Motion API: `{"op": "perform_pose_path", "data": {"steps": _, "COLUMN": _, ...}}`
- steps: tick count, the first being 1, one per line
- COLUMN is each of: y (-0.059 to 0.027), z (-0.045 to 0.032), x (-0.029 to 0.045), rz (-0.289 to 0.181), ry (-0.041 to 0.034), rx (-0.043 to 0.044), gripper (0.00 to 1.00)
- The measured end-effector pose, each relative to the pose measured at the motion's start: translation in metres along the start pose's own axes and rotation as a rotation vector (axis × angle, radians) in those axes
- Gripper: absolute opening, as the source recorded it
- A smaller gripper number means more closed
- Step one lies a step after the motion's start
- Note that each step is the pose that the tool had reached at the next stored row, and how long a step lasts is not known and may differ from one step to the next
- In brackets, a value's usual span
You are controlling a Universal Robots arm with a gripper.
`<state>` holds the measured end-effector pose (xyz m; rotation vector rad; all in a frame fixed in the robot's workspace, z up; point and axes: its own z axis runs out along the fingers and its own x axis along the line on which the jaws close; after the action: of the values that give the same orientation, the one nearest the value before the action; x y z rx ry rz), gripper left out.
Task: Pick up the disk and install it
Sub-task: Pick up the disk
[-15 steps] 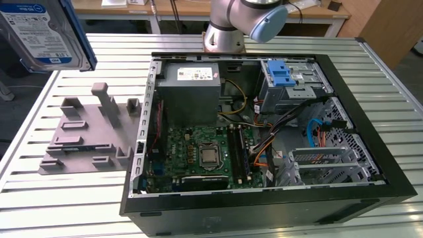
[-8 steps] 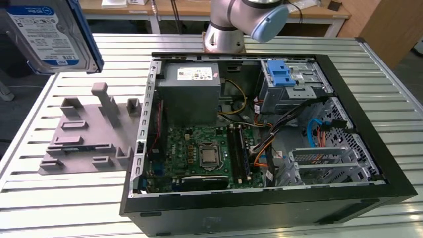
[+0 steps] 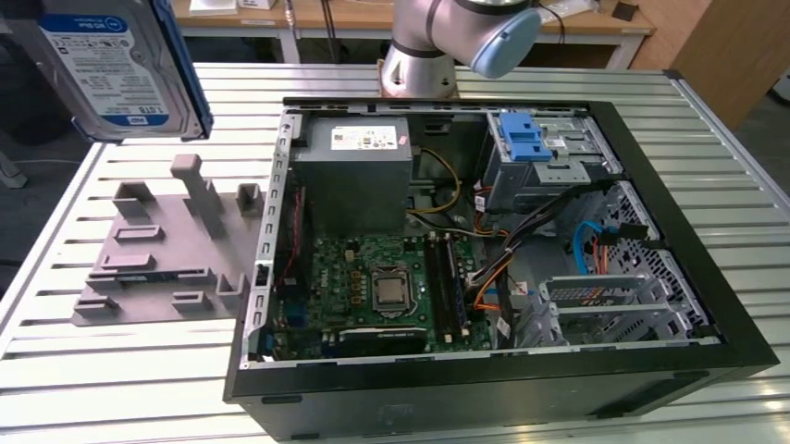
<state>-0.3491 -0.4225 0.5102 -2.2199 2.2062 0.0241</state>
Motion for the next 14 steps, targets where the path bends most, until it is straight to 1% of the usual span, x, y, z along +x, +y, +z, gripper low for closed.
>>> {"op": "perform_pose_path", "data": {"steps": 14, "y": -0.0243, "z": 0.0004, "x": 0.0016, "rz": 0.000, "ry": 0.0000, "rx": 0.0000, "gripper": 0.36}}
